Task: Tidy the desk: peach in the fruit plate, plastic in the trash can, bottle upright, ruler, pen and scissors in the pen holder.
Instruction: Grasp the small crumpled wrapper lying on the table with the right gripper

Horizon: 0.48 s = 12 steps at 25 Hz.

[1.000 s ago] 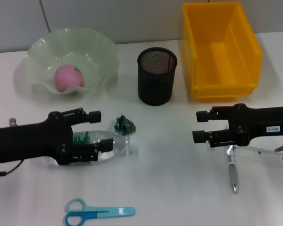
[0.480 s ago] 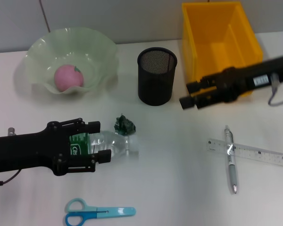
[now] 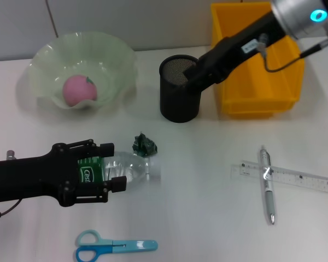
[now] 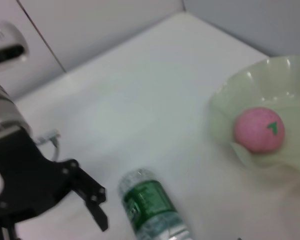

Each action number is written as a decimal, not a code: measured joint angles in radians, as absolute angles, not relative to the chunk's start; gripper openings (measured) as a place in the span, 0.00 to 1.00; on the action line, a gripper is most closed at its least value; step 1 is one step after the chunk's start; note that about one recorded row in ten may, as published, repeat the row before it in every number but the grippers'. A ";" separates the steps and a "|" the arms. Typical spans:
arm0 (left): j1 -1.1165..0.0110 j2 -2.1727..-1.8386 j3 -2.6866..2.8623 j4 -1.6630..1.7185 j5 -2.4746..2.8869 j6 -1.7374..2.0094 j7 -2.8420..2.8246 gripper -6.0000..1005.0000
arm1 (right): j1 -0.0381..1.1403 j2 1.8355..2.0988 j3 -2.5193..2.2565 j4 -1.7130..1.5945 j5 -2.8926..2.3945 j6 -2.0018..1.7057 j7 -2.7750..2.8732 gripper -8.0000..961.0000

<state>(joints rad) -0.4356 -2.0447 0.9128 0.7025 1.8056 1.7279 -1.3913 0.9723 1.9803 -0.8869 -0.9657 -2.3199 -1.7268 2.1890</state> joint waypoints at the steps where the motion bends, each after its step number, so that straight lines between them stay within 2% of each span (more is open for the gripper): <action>1: -0.436 -2.045 0.913 0.703 1.806 1.728 -1.391 0.84 | 0.991 1.983 -0.912 -0.959 -2.337 -1.712 2.199 0.81; 4: -0.436 -2.045 0.914 0.702 1.806 1.727 -1.391 0.84 | 1.044 1.993 -0.977 -0.925 -2.380 -1.658 2.218 0.81; 12: -0.436 -2.046 0.912 0.702 1.805 1.723 -1.390 0.84 | 1.142 2.049 -1.087 -0.762 -2.471 -1.438 2.216 0.81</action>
